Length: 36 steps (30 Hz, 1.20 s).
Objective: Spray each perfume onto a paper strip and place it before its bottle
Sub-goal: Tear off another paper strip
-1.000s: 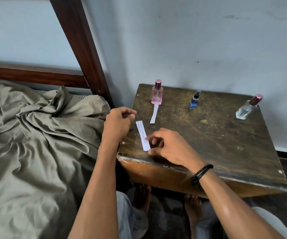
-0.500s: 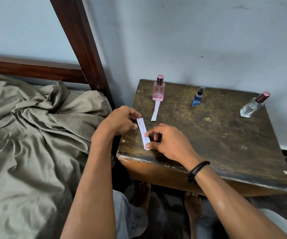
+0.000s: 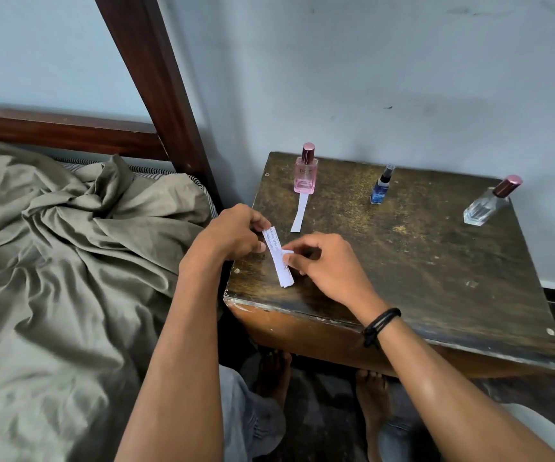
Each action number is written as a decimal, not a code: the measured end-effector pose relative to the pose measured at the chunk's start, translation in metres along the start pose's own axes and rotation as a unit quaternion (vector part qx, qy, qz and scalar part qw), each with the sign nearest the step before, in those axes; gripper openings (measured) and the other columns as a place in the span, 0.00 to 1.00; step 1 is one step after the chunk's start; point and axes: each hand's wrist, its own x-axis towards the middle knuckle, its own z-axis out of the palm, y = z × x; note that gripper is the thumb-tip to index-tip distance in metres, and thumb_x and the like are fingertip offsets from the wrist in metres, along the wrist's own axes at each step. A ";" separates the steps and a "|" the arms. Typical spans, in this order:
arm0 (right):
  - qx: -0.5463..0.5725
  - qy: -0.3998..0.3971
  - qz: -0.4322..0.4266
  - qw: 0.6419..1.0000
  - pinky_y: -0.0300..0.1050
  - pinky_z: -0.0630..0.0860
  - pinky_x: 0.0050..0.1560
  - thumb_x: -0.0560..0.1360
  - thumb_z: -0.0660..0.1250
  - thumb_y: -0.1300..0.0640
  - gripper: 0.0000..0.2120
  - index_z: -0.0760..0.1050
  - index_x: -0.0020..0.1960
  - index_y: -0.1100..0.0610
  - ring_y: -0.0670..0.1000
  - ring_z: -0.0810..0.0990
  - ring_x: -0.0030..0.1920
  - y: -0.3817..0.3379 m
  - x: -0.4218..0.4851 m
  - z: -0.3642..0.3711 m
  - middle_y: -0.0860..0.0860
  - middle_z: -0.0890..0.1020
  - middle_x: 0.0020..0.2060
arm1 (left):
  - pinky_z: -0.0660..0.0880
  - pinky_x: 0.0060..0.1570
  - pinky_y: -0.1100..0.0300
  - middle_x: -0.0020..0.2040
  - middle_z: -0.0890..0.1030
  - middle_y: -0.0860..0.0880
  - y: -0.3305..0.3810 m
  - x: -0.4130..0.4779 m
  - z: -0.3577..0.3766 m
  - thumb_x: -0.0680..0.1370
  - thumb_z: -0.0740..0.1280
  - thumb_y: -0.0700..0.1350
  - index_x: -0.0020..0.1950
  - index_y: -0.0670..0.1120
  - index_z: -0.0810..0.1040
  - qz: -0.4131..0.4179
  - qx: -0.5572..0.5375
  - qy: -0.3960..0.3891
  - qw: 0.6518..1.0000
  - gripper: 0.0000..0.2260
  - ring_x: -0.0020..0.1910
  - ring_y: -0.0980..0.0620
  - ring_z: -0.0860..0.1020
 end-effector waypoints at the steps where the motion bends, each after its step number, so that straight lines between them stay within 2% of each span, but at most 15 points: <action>1: 0.028 -0.002 0.013 1.000 0.40 0.74 0.42 0.76 0.75 0.53 0.05 0.86 0.51 0.47 0.42 0.81 0.38 -0.001 0.001 -0.001 0.42 0.85 0.40 | 0.73 0.56 0.59 0.54 0.80 0.54 0.001 0.000 0.000 0.72 0.77 0.39 0.62 0.50 0.82 -0.003 0.001 0.001 1.000 0.19 0.46 0.55 0.76; 5: 0.118 -0.003 0.056 0.991 0.37 0.74 0.33 0.77 0.74 0.60 0.07 0.85 0.53 0.53 0.45 0.81 0.34 -0.004 0.000 -0.005 0.51 0.87 0.41 | 0.74 0.63 0.53 0.53 0.80 0.54 0.004 0.000 0.002 0.71 0.78 0.41 0.62 0.50 0.82 -0.013 0.003 0.002 1.000 0.20 0.50 0.53 0.77; 10: 0.174 -0.022 0.077 0.981 0.36 0.74 0.33 0.75 0.75 0.63 0.12 0.82 0.57 0.52 0.45 0.80 0.35 -0.005 0.000 -0.008 0.52 0.88 0.41 | 0.75 0.61 0.55 0.51 0.78 0.55 0.007 -0.002 0.002 0.70 0.80 0.45 0.61 0.49 0.82 -0.021 -0.003 0.006 1.000 0.21 0.50 0.53 0.78; 13: 0.188 -0.026 0.079 0.979 0.35 0.73 0.33 0.76 0.73 0.65 0.11 0.84 0.55 0.53 0.45 0.79 0.35 -0.007 -0.001 -0.010 0.53 0.88 0.41 | 0.74 0.60 0.56 0.52 0.80 0.53 0.008 -0.002 0.003 0.70 0.80 0.44 0.61 0.49 0.82 -0.027 0.001 0.008 1.000 0.21 0.51 0.53 0.78; 15: 0.208 -0.021 0.080 0.975 0.35 0.73 0.32 0.76 0.72 0.66 0.10 0.85 0.52 0.54 0.45 0.78 0.34 -0.008 -0.001 -0.011 0.55 0.87 0.42 | 0.75 0.62 0.54 0.54 0.81 0.53 0.009 -0.002 0.005 0.69 0.80 0.45 0.60 0.50 0.82 -0.035 0.005 0.014 0.999 0.20 0.55 0.51 0.79; 19: 0.265 -0.017 0.113 0.957 0.36 0.74 0.34 0.77 0.69 0.67 0.11 0.87 0.50 0.56 0.47 0.79 0.36 -0.009 0.000 -0.014 0.54 0.87 0.42 | 0.76 0.61 0.47 0.55 0.82 0.53 0.013 -0.003 0.009 0.67 0.82 0.50 0.56 0.53 0.82 -0.053 0.021 0.038 0.998 0.20 0.57 0.49 0.80; 23: 0.297 -0.021 0.136 0.945 0.39 0.78 0.41 0.75 0.64 0.71 0.16 0.88 0.49 0.57 0.49 0.82 0.40 -0.010 0.001 -0.014 0.52 0.88 0.42 | 0.76 0.60 0.46 0.56 0.82 0.52 0.016 -0.003 0.012 0.66 0.82 0.52 0.55 0.54 0.81 -0.064 0.031 0.045 0.996 0.20 0.57 0.48 0.80; 25: 0.301 -0.028 0.129 0.944 0.41 0.79 0.45 0.73 0.67 0.73 0.16 0.87 0.50 0.57 0.50 0.83 0.43 -0.010 0.001 -0.014 0.55 0.88 0.45 | 0.76 0.60 0.46 0.56 0.82 0.52 0.016 -0.004 0.012 0.66 0.82 0.52 0.55 0.53 0.81 -0.063 0.030 0.045 0.997 0.20 0.57 0.48 0.80; 27: 0.293 -0.020 0.117 0.949 0.41 0.79 0.46 0.72 0.73 0.71 0.13 0.87 0.49 0.56 0.50 0.84 0.46 -0.010 0.001 -0.013 0.59 0.87 0.47 | 0.76 0.60 0.46 0.56 0.82 0.52 0.015 -0.004 0.012 0.67 0.81 0.52 0.56 0.54 0.81 -0.060 0.034 0.047 0.996 0.20 0.57 0.48 0.80; 29: 0.295 0.012 0.109 0.949 0.41 0.80 0.45 0.72 0.76 0.67 0.08 0.86 0.49 0.58 0.50 0.83 0.43 -0.010 0.000 -0.011 0.58 0.88 0.45 | 0.76 0.61 0.46 0.57 0.81 0.52 0.016 -0.005 0.012 0.66 0.81 0.52 0.56 0.55 0.81 -0.062 0.040 0.050 0.996 0.20 0.58 0.48 0.80; 31: 0.312 0.044 0.107 0.943 0.38 0.79 0.40 0.75 0.74 0.64 0.03 0.85 0.49 0.60 0.49 0.83 0.39 -0.011 0.000 -0.011 0.56 0.88 0.41 | 0.76 0.60 0.47 0.57 0.82 0.53 0.017 -0.005 0.012 0.67 0.81 0.51 0.55 0.55 0.81 -0.067 0.043 0.049 0.996 0.19 0.58 0.48 0.80; 36: 0.314 0.073 0.118 0.939 0.38 0.77 0.35 0.80 0.70 0.61 0.03 0.82 0.50 0.61 0.51 0.83 0.36 -0.012 0.001 -0.011 0.58 0.87 0.38 | 0.76 0.60 0.48 0.57 0.82 0.52 0.022 -0.006 0.013 0.69 0.79 0.53 0.55 0.53 0.80 -0.081 0.053 0.064 0.993 0.17 0.58 0.47 0.80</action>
